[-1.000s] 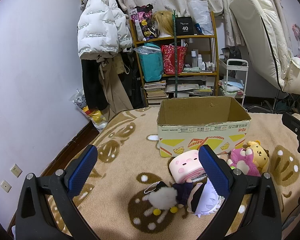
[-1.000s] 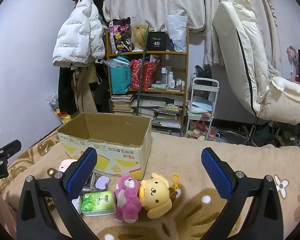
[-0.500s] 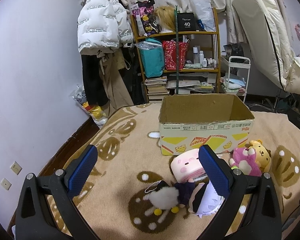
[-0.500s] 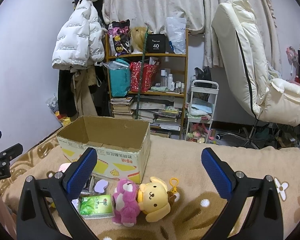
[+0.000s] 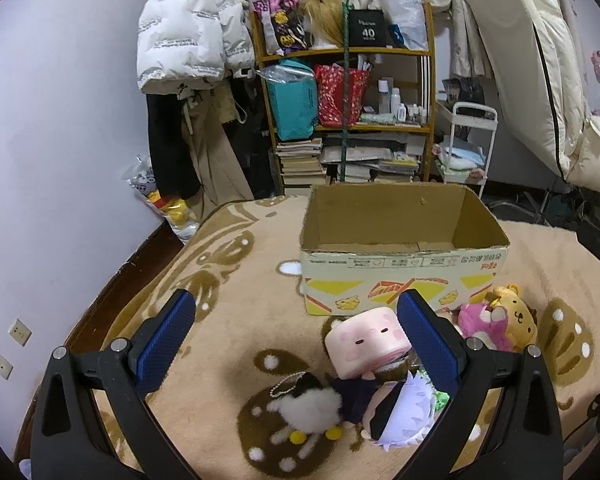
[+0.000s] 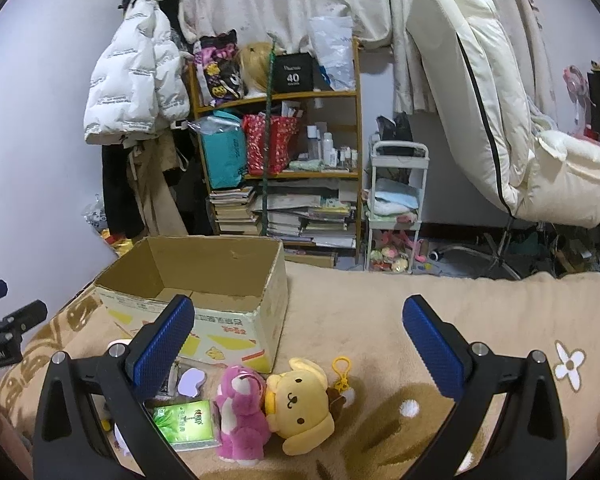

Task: Organize soft objects
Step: 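Grasp the pink tofu plush with the left gripper while the right grasps the yellow dog plush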

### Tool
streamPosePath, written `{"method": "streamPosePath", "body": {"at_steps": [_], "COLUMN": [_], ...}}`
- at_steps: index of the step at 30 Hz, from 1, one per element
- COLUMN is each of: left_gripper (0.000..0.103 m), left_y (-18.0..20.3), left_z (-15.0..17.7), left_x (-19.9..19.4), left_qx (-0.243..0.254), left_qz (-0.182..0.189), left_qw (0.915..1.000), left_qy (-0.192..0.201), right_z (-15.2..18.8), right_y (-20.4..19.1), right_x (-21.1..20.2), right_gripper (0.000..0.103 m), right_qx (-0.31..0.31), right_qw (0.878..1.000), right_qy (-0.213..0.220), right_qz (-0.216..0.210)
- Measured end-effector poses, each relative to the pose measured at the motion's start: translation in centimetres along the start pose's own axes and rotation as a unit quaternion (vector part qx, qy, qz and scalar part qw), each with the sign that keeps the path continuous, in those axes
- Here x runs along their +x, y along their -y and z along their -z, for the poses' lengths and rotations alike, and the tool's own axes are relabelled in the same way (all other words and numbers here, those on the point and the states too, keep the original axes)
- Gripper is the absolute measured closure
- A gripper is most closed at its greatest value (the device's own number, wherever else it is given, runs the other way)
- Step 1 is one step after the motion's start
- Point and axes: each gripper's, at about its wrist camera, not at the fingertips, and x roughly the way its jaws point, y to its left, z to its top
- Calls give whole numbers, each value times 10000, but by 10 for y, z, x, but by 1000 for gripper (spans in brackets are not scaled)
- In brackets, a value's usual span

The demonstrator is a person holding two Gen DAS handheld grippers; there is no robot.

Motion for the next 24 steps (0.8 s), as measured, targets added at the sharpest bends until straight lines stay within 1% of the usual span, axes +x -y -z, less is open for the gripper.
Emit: {"method": "streamPosePath", "body": {"at_steps": [3,8,10,13,18,24], "left_gripper": [3,3,3,3,3,3], "left_y": [9,22,27,35,46,55], "left_z": [0,-5,-4,-4,-1,7], "left_x": [9,29,37,51,78,98], "left_qx": [65,18,16,97,175,341], "left_qz": [17,119,141,173,255,252], "left_qw": [9999,9993,9989,9981,9948,9914], "left_qy": [-122,-357,-451,-585,-967,-1238], "right_z": [1,5,8,12,20,32], "right_y": [2,10,12,13,13,14], "right_x": [9,26,33,39,57,76], "right_gripper": [0,0,0,0,0,0], "right_qx": [108,228,200,114,113,75], "right_qw": [9998,9987,9981,9977,9951,9909], "right_qy": [-153,-444,-563,-612,-943,-1327], "right_qz": [35,80,145,286,270,208]}}
